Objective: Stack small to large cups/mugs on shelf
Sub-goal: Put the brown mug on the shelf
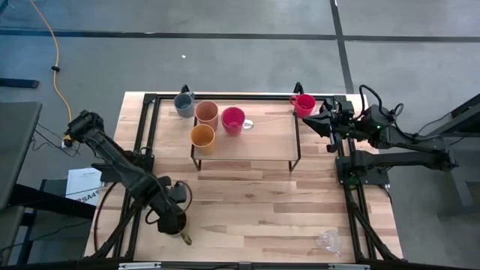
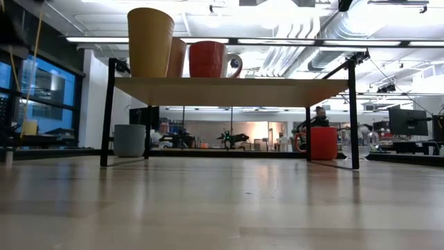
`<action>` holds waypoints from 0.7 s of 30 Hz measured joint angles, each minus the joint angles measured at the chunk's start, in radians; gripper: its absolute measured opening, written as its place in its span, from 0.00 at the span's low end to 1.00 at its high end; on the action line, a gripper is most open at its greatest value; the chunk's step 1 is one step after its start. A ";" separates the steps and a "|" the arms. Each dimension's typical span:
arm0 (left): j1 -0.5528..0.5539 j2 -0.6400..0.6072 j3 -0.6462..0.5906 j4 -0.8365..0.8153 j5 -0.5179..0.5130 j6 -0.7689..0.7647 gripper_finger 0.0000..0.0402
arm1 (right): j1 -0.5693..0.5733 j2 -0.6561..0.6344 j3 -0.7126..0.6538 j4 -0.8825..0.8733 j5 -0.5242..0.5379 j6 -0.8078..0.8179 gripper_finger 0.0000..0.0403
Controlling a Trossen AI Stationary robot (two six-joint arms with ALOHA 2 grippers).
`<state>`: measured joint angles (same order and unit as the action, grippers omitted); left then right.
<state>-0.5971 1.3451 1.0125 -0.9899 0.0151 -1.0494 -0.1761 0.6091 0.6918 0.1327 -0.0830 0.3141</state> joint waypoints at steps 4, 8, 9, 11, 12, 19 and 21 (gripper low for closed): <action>0.105 -0.055 0.163 -0.066 0.002 0.029 0.04 | 0.000 0.000 0.000 -0.002 0.000 0.000 0.00; 0.262 -0.054 0.387 -0.137 -0.054 0.092 0.04 | 0.000 0.000 0.000 -0.007 0.000 -0.006 0.00; 0.308 -0.045 0.443 -0.146 -0.070 0.110 0.04 | 0.000 0.000 0.000 -0.011 0.000 -0.008 0.00; 0.390 -0.010 0.536 -0.150 -0.091 0.138 0.04 | 0.000 0.001 0.000 -0.024 0.000 -0.008 0.00; 0.429 0.017 0.580 -0.150 -0.092 0.149 0.04 | 0.000 0.001 0.000 -0.028 0.000 -0.008 0.00; 0.588 0.259 0.895 -0.236 -0.088 0.293 0.04 | 0.000 0.000 0.000 -0.047 0.000 -0.005 0.00; 0.612 0.335 0.971 -0.274 -0.082 0.333 0.04 | 0.000 0.001 0.000 -0.047 0.000 -0.004 0.00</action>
<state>0.0150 1.6802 1.9839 -1.2634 -0.0669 -0.7160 -0.1761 0.6098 0.6918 0.0856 -0.0826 0.3099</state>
